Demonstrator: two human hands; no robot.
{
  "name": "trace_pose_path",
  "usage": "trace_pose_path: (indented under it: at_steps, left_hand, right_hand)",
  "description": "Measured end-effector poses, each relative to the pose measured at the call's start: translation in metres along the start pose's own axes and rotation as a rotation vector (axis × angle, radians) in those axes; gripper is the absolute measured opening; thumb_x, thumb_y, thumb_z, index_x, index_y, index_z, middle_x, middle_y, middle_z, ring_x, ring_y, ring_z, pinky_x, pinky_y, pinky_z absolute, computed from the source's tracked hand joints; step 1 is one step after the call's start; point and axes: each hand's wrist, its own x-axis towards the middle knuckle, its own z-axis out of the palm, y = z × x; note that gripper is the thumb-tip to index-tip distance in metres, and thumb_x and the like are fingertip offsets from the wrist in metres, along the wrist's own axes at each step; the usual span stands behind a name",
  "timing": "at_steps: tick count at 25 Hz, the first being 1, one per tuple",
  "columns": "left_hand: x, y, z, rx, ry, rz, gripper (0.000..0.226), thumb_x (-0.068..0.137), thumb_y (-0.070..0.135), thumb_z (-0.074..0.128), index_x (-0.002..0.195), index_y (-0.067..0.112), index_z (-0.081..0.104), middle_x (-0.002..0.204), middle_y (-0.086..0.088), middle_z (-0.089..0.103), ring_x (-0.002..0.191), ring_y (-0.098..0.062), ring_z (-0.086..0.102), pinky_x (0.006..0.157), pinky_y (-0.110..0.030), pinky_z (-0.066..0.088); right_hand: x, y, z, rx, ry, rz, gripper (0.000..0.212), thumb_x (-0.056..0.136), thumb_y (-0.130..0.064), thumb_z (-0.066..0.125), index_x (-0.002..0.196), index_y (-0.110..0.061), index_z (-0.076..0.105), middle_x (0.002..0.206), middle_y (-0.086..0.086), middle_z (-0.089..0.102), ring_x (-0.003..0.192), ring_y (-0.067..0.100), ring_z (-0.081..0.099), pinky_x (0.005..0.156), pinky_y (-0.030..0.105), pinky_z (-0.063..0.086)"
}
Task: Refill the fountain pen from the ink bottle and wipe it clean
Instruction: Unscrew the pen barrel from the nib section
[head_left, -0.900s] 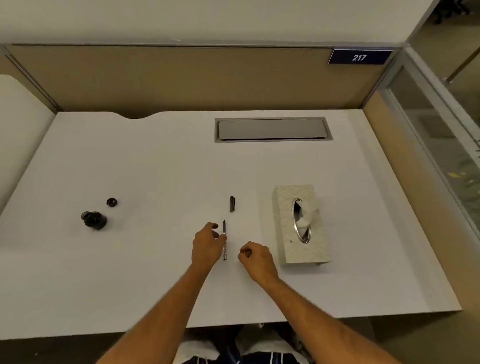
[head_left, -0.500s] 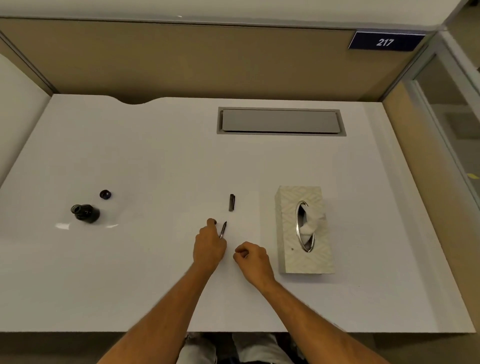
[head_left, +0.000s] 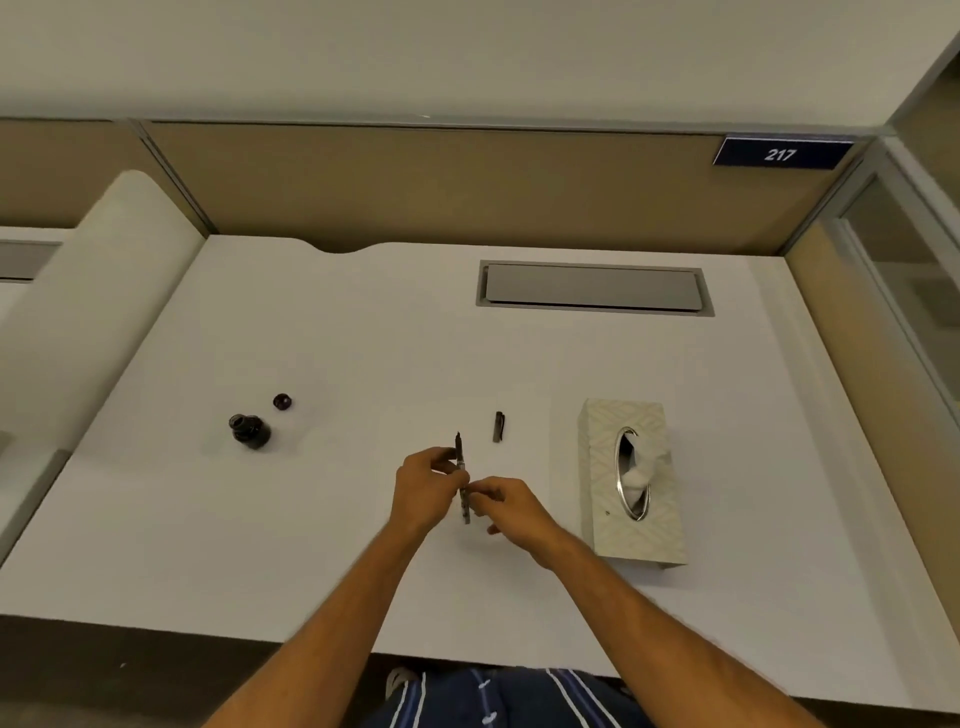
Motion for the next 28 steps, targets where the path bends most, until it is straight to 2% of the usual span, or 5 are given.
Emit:
trace_pose_path:
  at_steps: [4, 8, 13, 19, 28]
  left_hand:
    - [-0.014, 0.01, -0.031, -0.09, -0.01, 0.028, 0.021, 0.081, 0.008, 0.066, 0.1, 0.014, 0.074, 0.07, 0.005, 0.069, 0.062, -0.005, 0.064, 0.062, -0.017, 0.047]
    - [-0.016, 0.001, -0.056, -0.158, -0.022, 0.008, 0.016, 0.084, 0.011, 0.065, 0.096, 0.017, 0.074, 0.085, -0.005, 0.074, 0.078, -0.015, 0.069, 0.068, -0.018, 0.05]
    - [0.01, -0.012, -0.085, -0.175, -0.121, 0.014, 0.016, 0.091, 0.027, 0.06, 0.09, 0.023, 0.076, 0.09, 0.001, 0.07, 0.082, -0.014, 0.059, 0.076, -0.028, 0.048]
    - [0.04, -0.021, -0.122, -0.184, -0.215, 0.039, 0.021, 0.093, 0.026, 0.059, 0.103, 0.021, 0.077, 0.099, 0.007, 0.076, 0.097, -0.01, 0.068, 0.084, -0.027, 0.051]
    - [0.095, -0.028, -0.171, -0.243, -0.328, 0.061, 0.019, 0.092, 0.023, 0.06, 0.093, 0.023, 0.079, 0.094, 0.004, 0.077, 0.098, -0.009, 0.069, 0.093, -0.032, 0.049]
  right_hand:
    - [-0.007, -0.027, 0.015, 0.092, -0.12, -0.036, 0.026, 0.102, -0.023, 0.049, 0.11, -0.014, 0.072, 0.102, 0.005, 0.077, 0.09, 0.017, 0.071, 0.08, 0.034, 0.058]
    - [-0.006, -0.038, 0.038, 0.087, -0.161, -0.046, 0.028, 0.103, -0.023, 0.045, 0.108, -0.013, 0.072, 0.098, 0.009, 0.076, 0.085, 0.018, 0.071, 0.08, 0.036, 0.059]
    - [0.002, -0.049, 0.063, 0.112, -0.127, -0.049, 0.028, 0.103, -0.022, 0.046, 0.109, -0.012, 0.072, 0.094, 0.007, 0.075, 0.083, 0.016, 0.07, 0.079, 0.035, 0.058]
    - [0.017, -0.069, 0.101, 0.136, -0.024, -0.038, 0.027, 0.103, -0.023, 0.048, 0.108, -0.014, 0.073, 0.096, 0.008, 0.076, 0.085, 0.017, 0.071, 0.082, 0.036, 0.059]
    - [0.06, -0.099, 0.146, 0.205, 0.1, -0.042, 0.023, 0.1, -0.022, 0.053, 0.105, -0.012, 0.074, 0.096, 0.009, 0.077, 0.085, 0.018, 0.071, 0.083, 0.039, 0.059]
